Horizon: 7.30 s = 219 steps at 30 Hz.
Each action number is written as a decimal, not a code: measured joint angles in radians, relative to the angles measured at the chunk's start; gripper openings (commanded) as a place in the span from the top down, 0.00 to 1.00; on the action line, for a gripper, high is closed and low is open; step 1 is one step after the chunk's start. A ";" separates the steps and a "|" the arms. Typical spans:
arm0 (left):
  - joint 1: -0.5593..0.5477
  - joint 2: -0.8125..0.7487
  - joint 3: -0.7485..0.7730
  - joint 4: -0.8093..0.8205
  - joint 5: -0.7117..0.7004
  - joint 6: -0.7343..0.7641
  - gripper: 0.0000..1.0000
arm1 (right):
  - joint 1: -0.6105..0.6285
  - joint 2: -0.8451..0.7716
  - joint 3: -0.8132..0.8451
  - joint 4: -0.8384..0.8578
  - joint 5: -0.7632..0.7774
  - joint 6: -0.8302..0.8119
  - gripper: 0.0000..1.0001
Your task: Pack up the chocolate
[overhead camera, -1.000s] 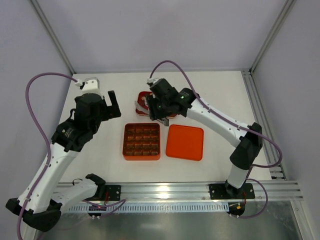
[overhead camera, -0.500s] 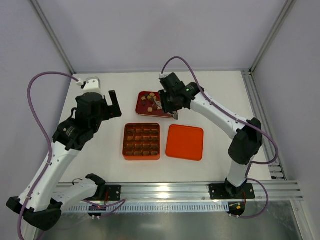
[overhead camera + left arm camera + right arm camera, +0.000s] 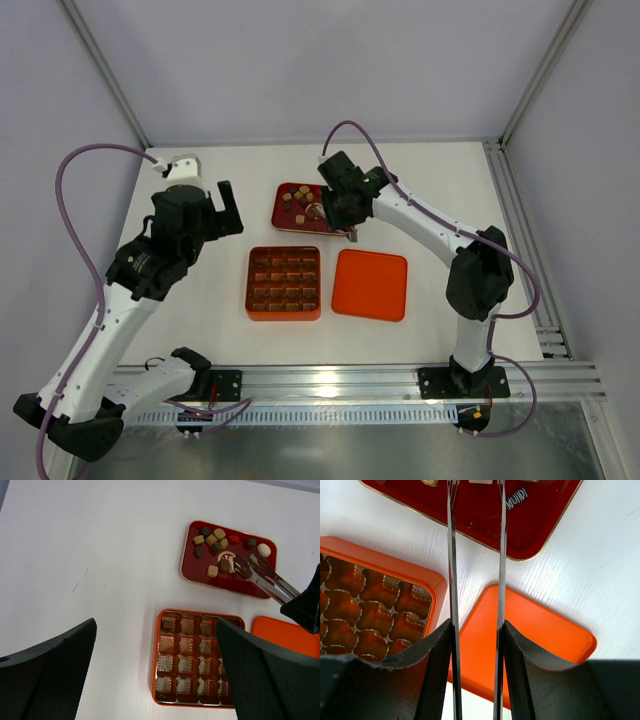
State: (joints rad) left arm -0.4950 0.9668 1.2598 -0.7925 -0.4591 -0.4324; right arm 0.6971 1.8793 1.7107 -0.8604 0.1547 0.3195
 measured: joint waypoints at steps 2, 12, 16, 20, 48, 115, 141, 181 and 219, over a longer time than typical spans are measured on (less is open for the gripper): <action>0.000 0.000 -0.002 0.002 0.001 0.000 0.00 | -0.003 0.007 0.000 0.001 0.001 0.000 0.56; 0.006 0.000 -0.012 0.004 0.008 0.003 0.00 | -0.014 0.050 0.000 0.018 0.000 -0.003 0.56; 0.006 0.000 -0.017 0.007 0.008 0.004 0.00 | -0.014 0.061 0.000 0.020 -0.001 -0.004 0.56; 0.006 0.000 -0.020 0.011 0.008 0.007 0.00 | -0.014 0.067 0.000 0.021 -0.001 -0.005 0.56; 0.018 0.005 -0.031 0.018 0.019 0.018 0.00 | -0.032 0.118 0.049 0.010 -0.015 -0.015 0.63; 0.020 0.028 -0.074 0.064 0.052 -0.009 0.00 | 0.311 -0.169 -0.046 -0.080 -0.052 0.084 0.64; 0.034 0.028 -0.090 0.067 0.052 -0.008 0.00 | 0.336 -0.109 -0.059 -0.030 -0.043 0.103 0.56; 0.051 0.028 -0.090 0.070 0.064 -0.006 0.00 | -0.049 0.122 0.134 -0.047 0.003 -0.034 0.57; 0.061 0.028 -0.095 0.071 0.070 -0.005 0.00 | -0.078 0.146 0.180 -0.061 0.060 -0.060 0.57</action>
State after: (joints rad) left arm -0.4335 0.9951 1.1652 -0.7219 -0.3889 -0.4370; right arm 0.6189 2.0254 1.8908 -0.9218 0.2142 0.2596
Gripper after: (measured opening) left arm 0.996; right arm 0.432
